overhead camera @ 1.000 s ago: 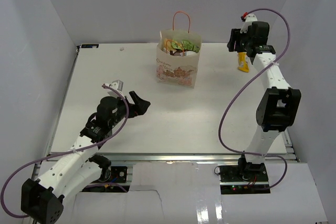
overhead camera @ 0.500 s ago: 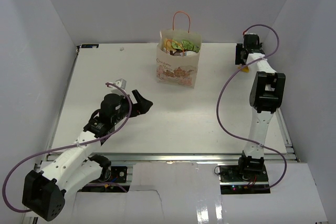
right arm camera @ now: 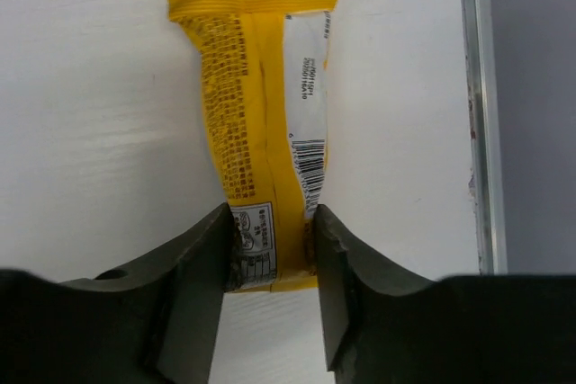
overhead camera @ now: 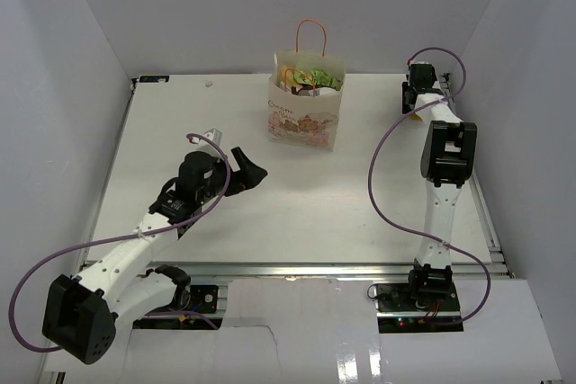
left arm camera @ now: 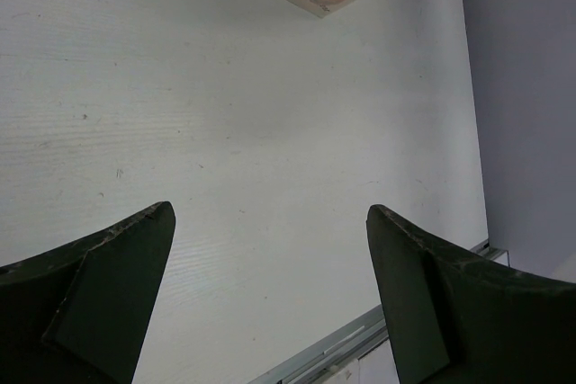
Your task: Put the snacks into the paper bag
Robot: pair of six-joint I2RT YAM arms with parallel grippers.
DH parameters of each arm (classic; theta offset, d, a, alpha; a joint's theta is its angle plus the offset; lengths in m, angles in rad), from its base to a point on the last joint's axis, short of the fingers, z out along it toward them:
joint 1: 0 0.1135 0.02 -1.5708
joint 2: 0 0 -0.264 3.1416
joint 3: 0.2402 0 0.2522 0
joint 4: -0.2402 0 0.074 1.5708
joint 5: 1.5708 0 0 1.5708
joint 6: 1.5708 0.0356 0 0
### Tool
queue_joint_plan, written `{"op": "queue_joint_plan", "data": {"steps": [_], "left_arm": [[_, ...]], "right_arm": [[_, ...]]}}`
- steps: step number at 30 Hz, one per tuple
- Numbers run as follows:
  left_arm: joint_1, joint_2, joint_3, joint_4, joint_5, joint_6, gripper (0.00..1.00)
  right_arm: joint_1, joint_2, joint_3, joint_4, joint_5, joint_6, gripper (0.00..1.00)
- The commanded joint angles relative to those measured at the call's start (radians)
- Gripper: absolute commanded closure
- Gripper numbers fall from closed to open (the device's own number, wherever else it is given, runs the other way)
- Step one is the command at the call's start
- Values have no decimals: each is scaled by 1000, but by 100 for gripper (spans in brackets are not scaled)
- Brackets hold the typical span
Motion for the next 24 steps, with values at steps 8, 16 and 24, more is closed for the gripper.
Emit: {"op": "queue_joint_plan", "data": {"steps": [8, 16, 24], "left_arm": [[3, -79, 7, -7, -8, -28, 2], [2, -142, -25, -13, -28, -25, 2], [3, -196, -61, 0, -28, 5, 2]], "right_arm": [[-29, -47, -30, -21, -259, -33, 84], [-95, -355, -344, -13, -847, -222, 92], [-91, -737, -651, 122, -1199, -137, 92]]}}
